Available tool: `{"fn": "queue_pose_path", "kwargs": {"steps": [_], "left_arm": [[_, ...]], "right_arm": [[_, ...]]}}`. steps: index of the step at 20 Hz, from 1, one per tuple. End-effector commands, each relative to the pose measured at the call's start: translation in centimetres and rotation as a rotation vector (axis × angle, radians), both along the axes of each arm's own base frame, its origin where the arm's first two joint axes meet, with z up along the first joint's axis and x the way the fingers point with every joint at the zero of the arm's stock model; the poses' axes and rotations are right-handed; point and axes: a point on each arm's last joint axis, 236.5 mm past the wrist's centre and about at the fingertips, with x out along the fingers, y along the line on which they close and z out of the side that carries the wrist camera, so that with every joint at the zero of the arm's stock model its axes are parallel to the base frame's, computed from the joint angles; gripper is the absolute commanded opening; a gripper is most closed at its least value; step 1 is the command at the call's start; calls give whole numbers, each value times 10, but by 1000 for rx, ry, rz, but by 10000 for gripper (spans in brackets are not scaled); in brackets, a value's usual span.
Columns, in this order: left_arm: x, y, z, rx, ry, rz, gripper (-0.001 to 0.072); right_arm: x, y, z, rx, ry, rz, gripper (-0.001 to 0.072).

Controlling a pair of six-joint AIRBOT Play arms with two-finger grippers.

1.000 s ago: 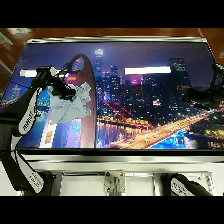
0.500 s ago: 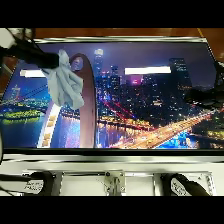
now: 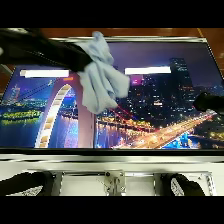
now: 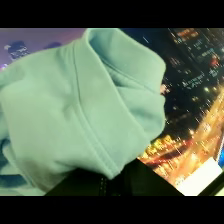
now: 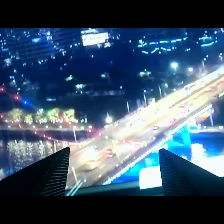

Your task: Fold the shirts.

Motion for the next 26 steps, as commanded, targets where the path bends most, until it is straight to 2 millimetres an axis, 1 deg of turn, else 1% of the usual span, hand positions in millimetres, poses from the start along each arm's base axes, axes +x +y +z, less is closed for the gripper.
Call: {"fn": "queue_pose_path", "kwargs": {"steps": [1, 2, 3, 4, 5, 6, 7, 8, 9, 11, 12, 13, 14, 16, 17, 18, 20, 21, 24, 26], "left_arm": [[-26, -74, -96, 113, 171, -147, 41], [-32, -95, -133, 153, 233, -185, 42], [-40, -117, -164, 162, 293, -220, 42], [-51, -142, -192, 143, 366, -255, 92], [-59, -161, -213, 112, 435, -275, 336], [-65, -173, -227, 72, 517, -264, 615], [-65, -175, -238, 51, 586, -242, 709], [-59, -165, -244, 61, 616, -228, 709], [-49, -148, -246, 80, 635, -206, 709], [-22, -96, -243, 112, 687, -137, 709], [-6, -65, -240, 125, 709, -91, 709], [9, -34, -237, 133, 721, -41, 709], [21, -8, -233, 129, 736, 3, 708], [35, 32, -232, 121, 777, 71, 709], [36, 46, -239, 120, 806, 96, 709], [34, 55, -249, 125, 838, 115, 709], [19, 63, -279, 151, 915, 123, 709], [12, 62, -294, 151, 946, 128, 709], [4, 43, -326, 51, 992, 155, 709], [0, 40, -345, 29, 1013, 187, 709]], "right_arm": [[-42, 10, -10, 15, 144, 39, 674], [-44, 11, -11, 17, 154, 42, 674], [-43, 10, -10, 15, 148, 42, 674], [-39, 9, -9, 12, 133, 40, 674], [-34, 8, -8, 8, 114, 36, 674], [-28, 6, -9, 3, 103, 32, 674], [-24, 4, -10, 0, 100, 30, 674], [-21, 1, -13, -4, 108, 26, 674], [-18, -1, -18, -8, 125, 23, 674], [-14, -10, -30, -29, 171, 11, 674], [-10, -16, -36, -41, 190, 4, 674], [-3, -19, -44, -44, 204, 0, 674], [4, -20, -54, -35, 223, 1, 674], [13, -19, -79, -9, 290, 17, 675], [17, -17, -92, 10, 327, 27, 675], [23, -12, -106, 40, 361, 48, 675], [35, 6, -133, 136, 415, 88, 675], [42, 18, -144, 199, 427, 103, 675], [65, 59, -167, 409, 429, 136, 674], [78, 72, -179, 489, 428, 122, 675]]}}
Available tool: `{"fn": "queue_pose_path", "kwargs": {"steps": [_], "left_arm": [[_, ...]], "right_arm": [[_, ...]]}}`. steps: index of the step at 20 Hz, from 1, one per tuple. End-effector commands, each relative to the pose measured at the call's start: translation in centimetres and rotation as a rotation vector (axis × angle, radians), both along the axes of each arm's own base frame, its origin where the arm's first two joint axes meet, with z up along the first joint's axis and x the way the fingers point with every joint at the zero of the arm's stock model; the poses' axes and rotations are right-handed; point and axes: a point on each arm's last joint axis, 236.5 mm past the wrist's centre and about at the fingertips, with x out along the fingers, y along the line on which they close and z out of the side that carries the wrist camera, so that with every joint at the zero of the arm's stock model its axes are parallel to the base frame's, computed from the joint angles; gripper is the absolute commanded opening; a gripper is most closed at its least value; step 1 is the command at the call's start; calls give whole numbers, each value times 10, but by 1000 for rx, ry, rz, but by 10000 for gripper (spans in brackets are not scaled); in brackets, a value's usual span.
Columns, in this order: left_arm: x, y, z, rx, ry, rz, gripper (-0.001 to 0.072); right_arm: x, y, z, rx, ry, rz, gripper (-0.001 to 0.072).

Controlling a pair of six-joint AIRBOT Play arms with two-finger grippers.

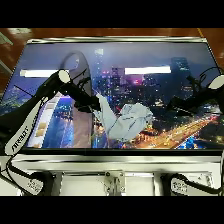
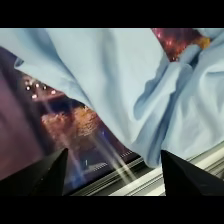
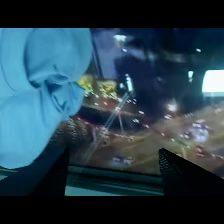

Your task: Fold the shirts.

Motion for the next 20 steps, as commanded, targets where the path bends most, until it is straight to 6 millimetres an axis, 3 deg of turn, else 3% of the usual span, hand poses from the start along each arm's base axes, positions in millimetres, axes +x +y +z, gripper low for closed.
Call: {"fn": "queue_pose_path", "kwargs": {"steps": [1, 4, 7, 10, 11, 12, 16, 18, 20], "left_arm": [[-7, -4, -36, -23, 34, 79, 709], [2, -8, -44, -43, -3, 109, 709], [17, -26, -41, -114, -39, 157, 709], [17, -36, -54, -117, -27, 169, 707], [15, -37, -59, -114, -16, 170, 665], [14, -37, -63, -112, -9, 169, 528], [14, -37, -65, -117, -37, 124, 155], [14, -37, -65, -119, -49, 108, 43], [14, -37, -65, -119, -51, 105, 42]], "right_arm": [[25, 34, -22, 190, 14, -48, 675], [28, 41, -36, 234, 52, -65, 675], [28, 50, -46, 246, 75, -56, 675], [35, 64, -51, 233, 52, -30, 675], [37, 69, -52, 229, 43, -22, 675], [38, 74, -53, 226, 37, -13, 675], [43, 94, -61, 222, 23, 14, 675], [44, 108, -69, 220, 29, 35, 675], [43, 123, -82, 214, 41, 56, 675]]}}
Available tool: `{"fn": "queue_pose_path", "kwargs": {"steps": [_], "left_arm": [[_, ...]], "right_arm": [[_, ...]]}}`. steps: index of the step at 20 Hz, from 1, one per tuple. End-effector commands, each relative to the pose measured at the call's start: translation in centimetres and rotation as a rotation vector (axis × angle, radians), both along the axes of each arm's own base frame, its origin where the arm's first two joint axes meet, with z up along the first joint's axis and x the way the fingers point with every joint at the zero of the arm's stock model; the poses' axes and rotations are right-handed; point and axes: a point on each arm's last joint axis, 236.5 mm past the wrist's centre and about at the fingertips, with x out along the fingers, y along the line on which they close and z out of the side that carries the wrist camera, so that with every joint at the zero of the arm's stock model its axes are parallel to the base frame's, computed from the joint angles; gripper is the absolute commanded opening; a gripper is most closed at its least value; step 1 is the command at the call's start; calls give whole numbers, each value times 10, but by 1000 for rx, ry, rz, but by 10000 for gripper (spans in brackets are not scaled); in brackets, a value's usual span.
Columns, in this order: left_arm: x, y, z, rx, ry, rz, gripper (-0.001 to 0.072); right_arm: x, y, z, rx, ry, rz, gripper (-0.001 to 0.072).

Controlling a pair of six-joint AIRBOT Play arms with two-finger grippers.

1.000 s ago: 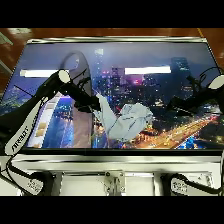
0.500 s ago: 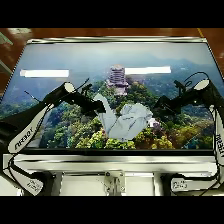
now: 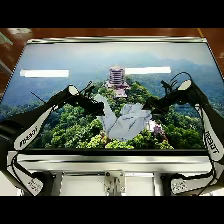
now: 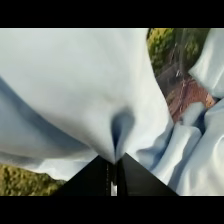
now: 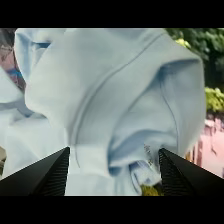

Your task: Fold the shirts.

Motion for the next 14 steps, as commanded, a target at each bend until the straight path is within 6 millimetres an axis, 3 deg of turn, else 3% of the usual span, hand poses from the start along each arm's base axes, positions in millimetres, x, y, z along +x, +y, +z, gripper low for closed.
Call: {"fn": "queue_pose_path", "kwargs": {"steps": [1, 2, 3, 4, 5, 7, 9, 10, 12, 14], "left_arm": [[1, 0, 1, -3, -17, -15, 41], [2, 1, 2, -1, -23, -14, 41], [5, 3, 4, 5, -36, -16, 41], [10, 6, 9, 19, -65, -25, 40], [18, 11, 17, 37, -104, -35, 40], [39, 20, 52, 65, -226, -46, 40], [63, 29, 114, 79, -396, -45, 40], [73, 34, 157, 77, -501, -36, 40], [80, 47, 254, 66, -722, -8, 40], [66, 65, 358, 47, -945, 33, 39]], "right_arm": [[3, 25, -19, -9, -2, 28, 675], [3, 29, -24, -20, -2, 34, 668], [4, 33, -26, -23, -10, 40, 485], [6, 35, -25, -24, -18, 42, 209], [8, 36, -20, -20, -22, 42, 82], [15, 36, 2, -18, -78, 84, 77], [31, 40, 48, -11, -241, 163, 77], [37, 41, 80, -15, -337, 202, 76], [47, 41, 165, -30, -556, 214, 77], [41, 39, 258, -52, -783, 201, 77]]}}
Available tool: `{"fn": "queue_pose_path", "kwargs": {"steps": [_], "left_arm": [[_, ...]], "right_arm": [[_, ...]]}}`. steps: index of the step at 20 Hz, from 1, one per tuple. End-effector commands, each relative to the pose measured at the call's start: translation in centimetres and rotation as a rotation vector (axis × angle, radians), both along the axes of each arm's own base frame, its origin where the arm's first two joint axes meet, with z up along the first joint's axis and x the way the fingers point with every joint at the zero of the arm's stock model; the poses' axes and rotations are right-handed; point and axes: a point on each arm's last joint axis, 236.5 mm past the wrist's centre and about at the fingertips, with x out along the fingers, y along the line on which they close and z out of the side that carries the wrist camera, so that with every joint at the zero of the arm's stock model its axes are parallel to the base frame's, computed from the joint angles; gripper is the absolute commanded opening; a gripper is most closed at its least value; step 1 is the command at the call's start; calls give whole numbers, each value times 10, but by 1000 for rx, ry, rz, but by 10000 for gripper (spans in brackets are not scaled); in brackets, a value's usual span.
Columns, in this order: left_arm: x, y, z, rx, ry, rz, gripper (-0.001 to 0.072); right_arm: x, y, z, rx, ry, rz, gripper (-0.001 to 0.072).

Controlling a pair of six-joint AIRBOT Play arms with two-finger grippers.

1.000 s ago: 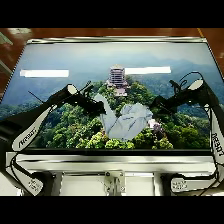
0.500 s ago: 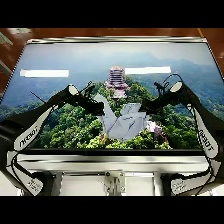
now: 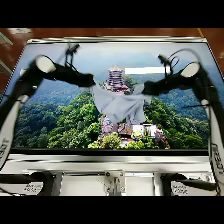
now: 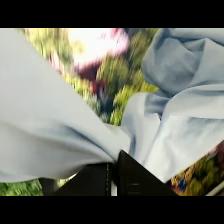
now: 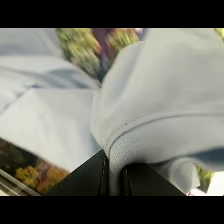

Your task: Fold the shirts.

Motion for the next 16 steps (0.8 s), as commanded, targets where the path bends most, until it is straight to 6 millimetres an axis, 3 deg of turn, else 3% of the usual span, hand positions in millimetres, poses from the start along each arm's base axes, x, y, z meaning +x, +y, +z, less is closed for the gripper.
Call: {"fn": "queue_pose_path", "kwargs": {"steps": [1, 4, 6, 8, 10, 11, 13, 16], "left_arm": [[-27, 37, 172, -24, -393, 54, 40], [-95, 71, 277, -36, -653, 97, 40], [-143, 97, 318, -20, -768, 137, 40], [-182, 119, 332, -20, -781, 191, 40], [-206, 134, 320, 22, -723, 212, 40], [-212, 141, 306, 57, -670, 221, 40], [-219, 157, 265, 163, -514, 235, 41], [-227, 164, 192, 271, -247, 217, 41]], "right_arm": [[-16, -2, 151, 5, -378, 10, 77], [-69, -7, 279, 70, -687, -61, 77], [-115, -13, 338, 121, -841, -109, 77], [-158, -17, 370, 168, -919, -139, 76], [-186, -17, 376, 185, -916, -143, 77], [-192, -20, 368, 150, -895, -140, 77], [-196, -33, 328, 55, -743, -164, 77], [-207, -49, 243, -62, -338, -202, 77]]}}
